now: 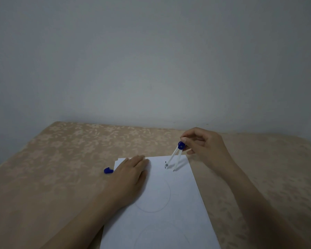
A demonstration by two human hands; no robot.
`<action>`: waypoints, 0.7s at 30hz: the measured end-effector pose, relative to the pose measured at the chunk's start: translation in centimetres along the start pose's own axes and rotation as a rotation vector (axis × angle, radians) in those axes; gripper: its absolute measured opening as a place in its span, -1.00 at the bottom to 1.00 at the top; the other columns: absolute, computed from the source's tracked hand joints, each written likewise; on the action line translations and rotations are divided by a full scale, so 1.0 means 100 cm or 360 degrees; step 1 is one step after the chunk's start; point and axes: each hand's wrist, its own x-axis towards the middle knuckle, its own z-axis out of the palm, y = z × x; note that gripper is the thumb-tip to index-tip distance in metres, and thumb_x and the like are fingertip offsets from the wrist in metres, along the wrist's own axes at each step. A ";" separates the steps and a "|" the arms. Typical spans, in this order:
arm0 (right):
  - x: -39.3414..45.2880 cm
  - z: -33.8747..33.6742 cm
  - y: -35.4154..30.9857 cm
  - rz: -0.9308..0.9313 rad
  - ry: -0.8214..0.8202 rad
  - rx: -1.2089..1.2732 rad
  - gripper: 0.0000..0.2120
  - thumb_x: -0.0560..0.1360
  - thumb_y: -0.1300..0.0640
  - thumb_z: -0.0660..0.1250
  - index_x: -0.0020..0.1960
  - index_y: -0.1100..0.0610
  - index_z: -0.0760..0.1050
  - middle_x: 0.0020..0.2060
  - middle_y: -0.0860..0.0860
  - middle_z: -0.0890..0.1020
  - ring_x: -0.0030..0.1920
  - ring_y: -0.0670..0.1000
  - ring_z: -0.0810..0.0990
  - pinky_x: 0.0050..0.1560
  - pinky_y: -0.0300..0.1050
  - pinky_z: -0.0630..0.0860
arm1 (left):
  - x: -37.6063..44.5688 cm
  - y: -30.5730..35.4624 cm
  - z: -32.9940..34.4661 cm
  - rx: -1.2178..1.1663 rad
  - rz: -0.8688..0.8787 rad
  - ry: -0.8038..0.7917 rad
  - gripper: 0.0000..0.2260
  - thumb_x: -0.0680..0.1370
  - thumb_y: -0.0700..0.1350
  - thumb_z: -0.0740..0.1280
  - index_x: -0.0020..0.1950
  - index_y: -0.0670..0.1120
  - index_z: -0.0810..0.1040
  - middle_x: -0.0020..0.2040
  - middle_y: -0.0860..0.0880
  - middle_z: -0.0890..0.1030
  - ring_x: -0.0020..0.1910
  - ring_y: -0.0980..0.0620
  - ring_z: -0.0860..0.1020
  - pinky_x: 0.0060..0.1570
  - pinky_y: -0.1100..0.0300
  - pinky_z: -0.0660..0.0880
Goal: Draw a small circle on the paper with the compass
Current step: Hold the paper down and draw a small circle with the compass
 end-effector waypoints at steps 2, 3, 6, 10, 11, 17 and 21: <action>0.000 0.000 0.000 -0.0019 -0.0004 -0.0020 -0.93 0.48 0.26 0.39 -0.16 0.15 0.63 -0.26 0.01 0.71 -0.25 -0.05 0.71 -0.28 -0.25 0.61 | -0.001 0.000 0.000 0.0004 0.0008 0.0013 -0.78 0.59 -0.20 0.14 0.18 -0.13 0.47 0.15 -0.03 0.54 0.06 -0.03 0.47 0.10 0.14 0.35; 0.000 -0.001 0.000 -0.0026 -0.0005 -0.0027 -0.93 0.48 0.26 0.39 -0.16 0.15 0.63 -0.26 0.00 0.71 -0.26 -0.05 0.71 -0.28 -0.25 0.61 | -0.001 0.001 0.000 0.0002 0.0010 0.0017 -0.77 0.59 -0.19 0.14 0.20 -0.12 0.47 0.17 -0.03 0.53 0.08 -0.02 0.46 0.12 0.16 0.34; 0.000 -0.002 -0.001 -0.0045 -0.0016 -0.0049 -0.92 0.48 0.26 0.39 -0.16 0.15 0.63 -0.27 0.02 0.71 -0.27 -0.05 0.71 -0.31 -0.29 0.59 | 0.000 0.002 0.001 0.0013 0.0009 0.0023 -0.77 0.59 -0.20 0.13 0.21 -0.13 0.47 0.19 -0.04 0.53 0.10 -0.03 0.45 0.13 0.16 0.33; 0.000 -0.001 -0.002 -0.0081 -0.0018 -0.0110 -0.90 0.48 0.26 0.39 -0.18 0.11 0.63 -0.28 0.00 0.71 -0.27 -0.06 0.70 -0.31 -0.28 0.59 | 0.000 0.001 0.001 0.0033 0.0017 0.0020 -0.78 0.58 -0.21 0.15 0.18 -0.15 0.48 0.16 -0.06 0.55 0.08 -0.04 0.47 0.09 0.12 0.33; -0.001 -0.001 -0.003 -0.0097 -0.0014 -0.0136 -0.89 0.48 0.27 0.38 -0.18 0.11 0.62 -0.29 0.00 0.71 -0.27 -0.06 0.70 -0.30 -0.26 0.60 | 0.000 0.001 0.001 0.0034 0.0018 0.0011 -0.79 0.58 -0.21 0.15 0.17 -0.15 0.48 0.16 -0.07 0.55 0.08 -0.05 0.47 0.10 0.11 0.34; -0.001 -0.001 -0.003 -0.0122 -0.0011 -0.0179 -0.90 0.48 0.28 0.38 -0.17 0.13 0.63 -0.24 0.06 0.71 -0.24 -0.01 0.70 -0.29 -0.24 0.62 | -0.001 -0.001 0.002 0.0045 0.0011 0.0016 -0.80 0.56 -0.20 0.15 0.12 -0.16 0.49 0.11 -0.08 0.57 0.01 -0.06 0.48 0.01 0.12 0.36; -0.001 0.002 -0.004 -0.0127 -0.0042 -0.0172 -0.90 0.48 0.27 0.39 -0.16 0.14 0.64 -0.25 0.05 0.71 -0.22 0.00 0.69 -0.27 -0.25 0.62 | -0.001 -0.001 0.002 0.0036 0.0006 0.0017 -0.78 0.56 -0.18 0.13 0.13 -0.17 0.50 0.11 -0.11 0.57 0.03 -0.06 0.47 0.03 0.14 0.32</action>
